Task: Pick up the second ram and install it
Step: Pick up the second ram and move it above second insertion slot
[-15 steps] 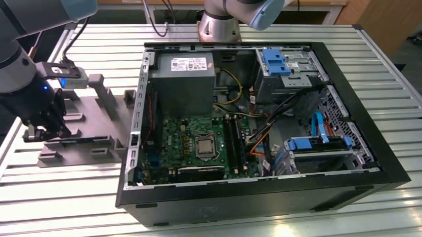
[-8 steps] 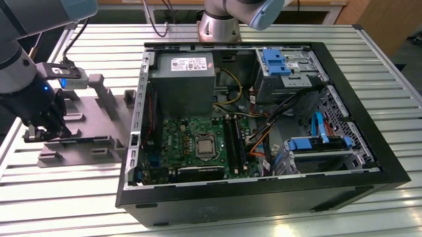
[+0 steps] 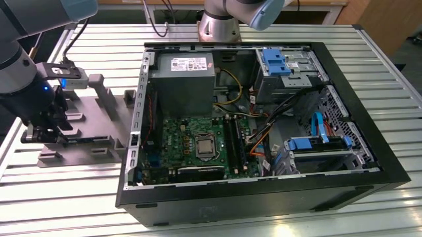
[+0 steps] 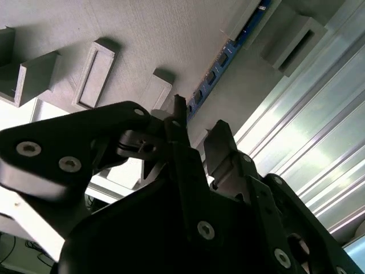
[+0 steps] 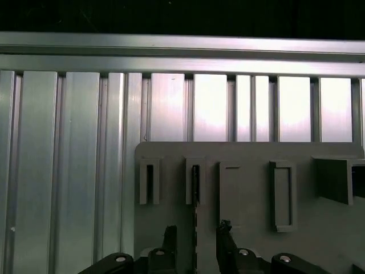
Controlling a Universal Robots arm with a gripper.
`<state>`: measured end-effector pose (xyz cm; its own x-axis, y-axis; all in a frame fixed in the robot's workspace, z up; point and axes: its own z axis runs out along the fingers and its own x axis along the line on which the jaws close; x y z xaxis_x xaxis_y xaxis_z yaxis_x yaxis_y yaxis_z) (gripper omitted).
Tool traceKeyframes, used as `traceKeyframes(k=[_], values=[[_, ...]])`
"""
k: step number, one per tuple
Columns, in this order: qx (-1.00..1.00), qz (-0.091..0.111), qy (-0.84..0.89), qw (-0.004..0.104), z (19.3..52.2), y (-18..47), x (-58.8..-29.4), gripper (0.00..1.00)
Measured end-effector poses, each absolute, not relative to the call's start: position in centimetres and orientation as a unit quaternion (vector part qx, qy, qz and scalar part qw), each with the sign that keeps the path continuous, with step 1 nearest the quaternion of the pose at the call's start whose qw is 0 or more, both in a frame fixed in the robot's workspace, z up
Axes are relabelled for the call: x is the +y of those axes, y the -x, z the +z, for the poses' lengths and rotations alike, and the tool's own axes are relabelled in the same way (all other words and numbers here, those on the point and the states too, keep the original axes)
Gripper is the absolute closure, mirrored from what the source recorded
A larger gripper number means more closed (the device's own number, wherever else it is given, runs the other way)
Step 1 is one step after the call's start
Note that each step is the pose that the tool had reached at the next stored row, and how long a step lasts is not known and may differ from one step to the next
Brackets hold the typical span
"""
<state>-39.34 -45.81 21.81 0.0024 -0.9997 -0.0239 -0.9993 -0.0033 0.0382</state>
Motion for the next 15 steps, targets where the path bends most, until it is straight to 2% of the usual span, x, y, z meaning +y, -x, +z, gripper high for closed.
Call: traceKeyframes(k=[1,15], values=[[-0.706,-0.022,-0.708,0.005,21.81,39.34,-45.81,0.59],[-0.694,-0.018,-0.72,0.002,21.05,39.36,-45.81,0.59]])
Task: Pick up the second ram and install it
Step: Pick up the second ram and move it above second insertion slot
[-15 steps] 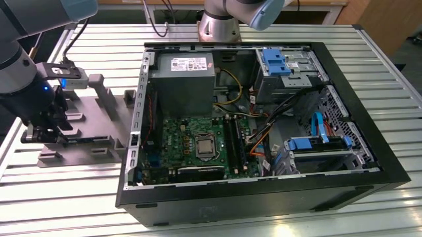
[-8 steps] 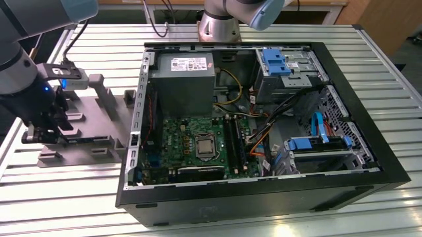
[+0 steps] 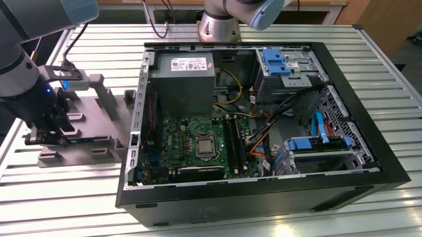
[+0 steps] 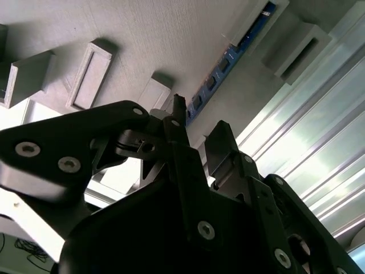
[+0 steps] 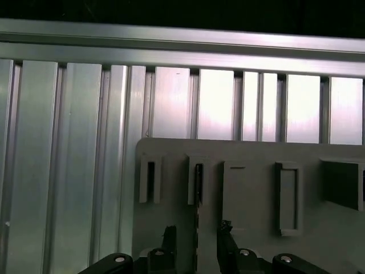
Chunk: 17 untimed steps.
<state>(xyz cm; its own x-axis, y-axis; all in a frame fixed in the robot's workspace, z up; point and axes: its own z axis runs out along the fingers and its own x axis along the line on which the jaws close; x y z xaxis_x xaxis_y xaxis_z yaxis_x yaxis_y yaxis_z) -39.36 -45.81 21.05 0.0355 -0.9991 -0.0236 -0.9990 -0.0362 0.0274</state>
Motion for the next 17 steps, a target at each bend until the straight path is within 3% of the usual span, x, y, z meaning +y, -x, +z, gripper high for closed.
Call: traceKeyframes(k=[17], values=[[-0.685,-0.011,-0.728,-0.005,20.05,39.63,-45.81,0.59]])
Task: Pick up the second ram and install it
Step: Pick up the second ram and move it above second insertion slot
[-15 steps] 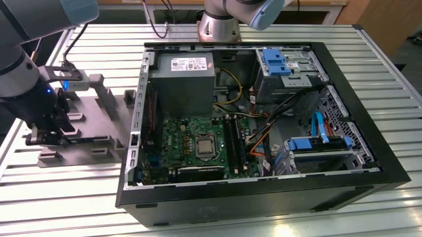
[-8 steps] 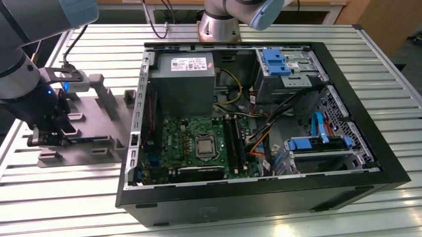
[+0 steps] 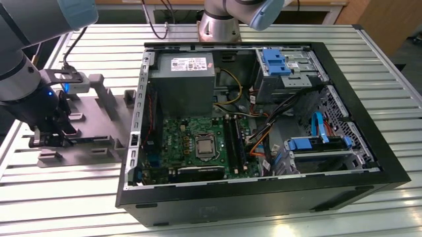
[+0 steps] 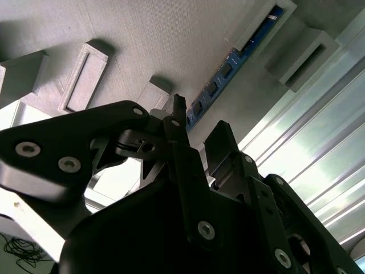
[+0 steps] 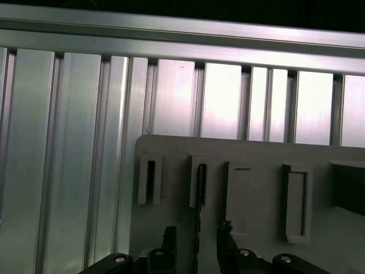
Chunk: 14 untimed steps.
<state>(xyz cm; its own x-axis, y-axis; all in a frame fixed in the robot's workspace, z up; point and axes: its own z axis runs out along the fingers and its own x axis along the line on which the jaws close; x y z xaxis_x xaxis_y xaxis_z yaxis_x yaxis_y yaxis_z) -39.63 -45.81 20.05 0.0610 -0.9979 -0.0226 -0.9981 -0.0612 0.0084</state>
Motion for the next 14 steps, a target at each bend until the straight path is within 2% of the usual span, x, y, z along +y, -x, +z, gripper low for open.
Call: traceKeyframes(k=[1,8,10,11,14], values=[[0.682,0.008,0.732,0.008,19.72,39.72,-45.81,0.59],[0.681,0.007,0.732,0.008,19.7,39.72,-45.81,0.59],[0.681,0.007,0.732,0.008,19.7,39.72,-45.81,0.6],[0.681,0.007,0.732,0.008,19.7,39.72,-45.8,0.67],[0.681,0.007,0.732,0.008,19.7,39.72,-45.81,0.67]])
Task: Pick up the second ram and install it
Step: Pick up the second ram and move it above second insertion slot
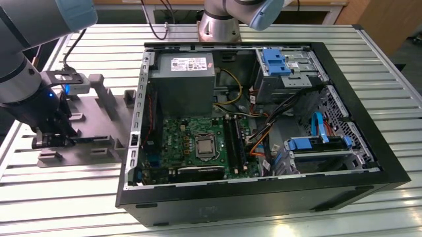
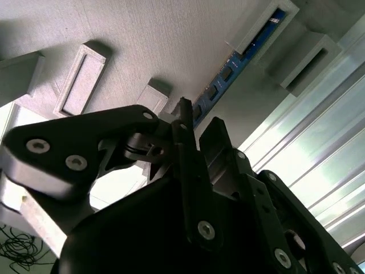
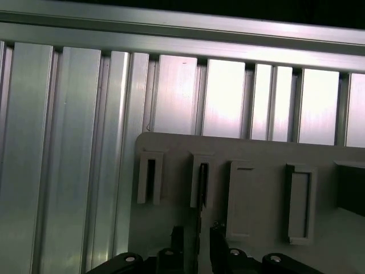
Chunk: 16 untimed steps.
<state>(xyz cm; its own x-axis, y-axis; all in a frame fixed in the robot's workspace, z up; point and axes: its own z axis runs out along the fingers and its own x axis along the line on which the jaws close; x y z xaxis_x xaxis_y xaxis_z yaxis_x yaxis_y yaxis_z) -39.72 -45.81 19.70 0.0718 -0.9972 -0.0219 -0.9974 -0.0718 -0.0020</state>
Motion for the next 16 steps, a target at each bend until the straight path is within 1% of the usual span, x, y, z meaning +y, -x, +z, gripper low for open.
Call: traceKeyframes(k=[2,3,4,5,16], values=[[0.681,0.007,0.732,0.008,19.7,39.72,-45.81,0.68],[0.681,0.007,0.732,0.008,19.7,39.72,-45.81,0.75],[0.681,0.007,0.732,0.008,19.7,39.72,-45.81,0.75],[0.681,0.007,0.732,0.008,19.7,39.72,-45.8,0.81],[0.681,0.007,0.732,0.008,19.8,39.72,-45.81,0.81]])
